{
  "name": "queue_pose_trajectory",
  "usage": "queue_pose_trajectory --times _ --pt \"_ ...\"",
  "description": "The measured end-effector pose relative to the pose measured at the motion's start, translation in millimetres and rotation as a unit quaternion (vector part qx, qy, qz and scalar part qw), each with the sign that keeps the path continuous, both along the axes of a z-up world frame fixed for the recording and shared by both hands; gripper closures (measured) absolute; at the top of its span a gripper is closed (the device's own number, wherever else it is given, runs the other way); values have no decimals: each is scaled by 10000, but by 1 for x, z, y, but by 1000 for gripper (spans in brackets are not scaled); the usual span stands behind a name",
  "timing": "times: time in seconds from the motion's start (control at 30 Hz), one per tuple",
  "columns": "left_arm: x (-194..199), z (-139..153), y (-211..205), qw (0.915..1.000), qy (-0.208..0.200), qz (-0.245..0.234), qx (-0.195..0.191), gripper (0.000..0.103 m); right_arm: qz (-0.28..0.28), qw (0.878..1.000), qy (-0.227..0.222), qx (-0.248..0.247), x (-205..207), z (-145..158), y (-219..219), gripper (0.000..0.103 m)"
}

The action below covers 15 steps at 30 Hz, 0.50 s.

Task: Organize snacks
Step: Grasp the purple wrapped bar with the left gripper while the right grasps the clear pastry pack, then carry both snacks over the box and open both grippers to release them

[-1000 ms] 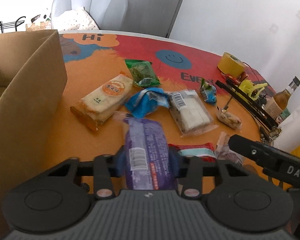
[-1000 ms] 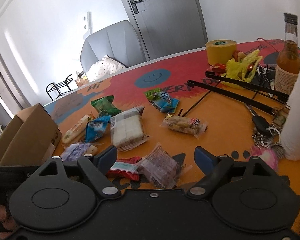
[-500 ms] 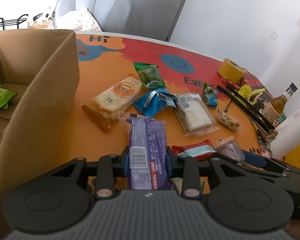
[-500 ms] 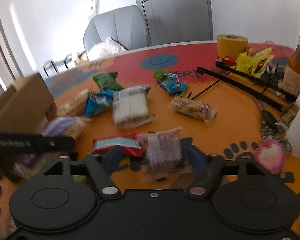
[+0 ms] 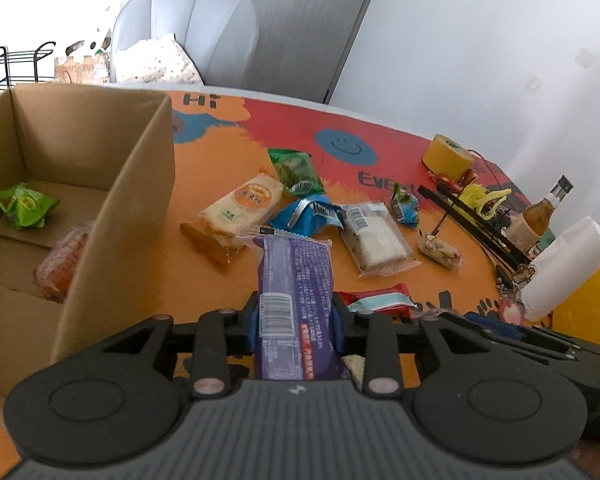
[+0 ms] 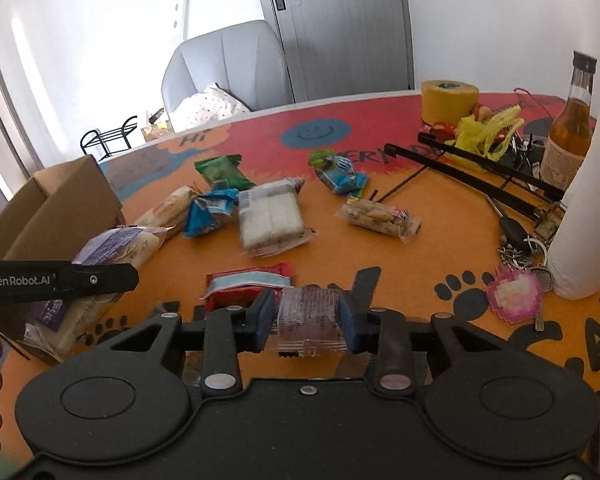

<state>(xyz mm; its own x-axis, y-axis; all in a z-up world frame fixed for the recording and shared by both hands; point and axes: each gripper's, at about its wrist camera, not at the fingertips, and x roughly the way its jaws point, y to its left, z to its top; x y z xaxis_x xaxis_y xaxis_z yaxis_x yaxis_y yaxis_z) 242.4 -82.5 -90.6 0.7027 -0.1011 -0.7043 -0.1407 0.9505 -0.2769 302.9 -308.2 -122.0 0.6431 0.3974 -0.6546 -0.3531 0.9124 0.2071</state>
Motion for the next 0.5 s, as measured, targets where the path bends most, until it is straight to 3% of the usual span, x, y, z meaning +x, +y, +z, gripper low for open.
queue_pose_trajectory --times 0.13,0.17,0.2,0.4,0.43,0.47,0.5 --pt "-6 8 4 10000 -89 18 13 71 46 9999 -81 62 -5 8 4 76" --pt "-7 10 5 9999 -106 23 17 71 59 9999 -102 75 -6 10 5 83" --pt "-9 11 6 9999 -125 29 16 71 78 9999 -115 92 -7 12 6 103" --pt "-18 18 14 9997 -213 105 42 71 80 9998 -73 142 -11 14 10 103" --pt "-19 19 15 9997 -216 111 50 71 66 9998 -39 159 -11 13 9 102" --pt "-20 19 15 9997 -223 116 62 71 39 9999 -9 153 -11 12 9 92" --pt "-21 19 15 9997 -222 121 75 71 -6 9999 10 131 -11 11 9 71"
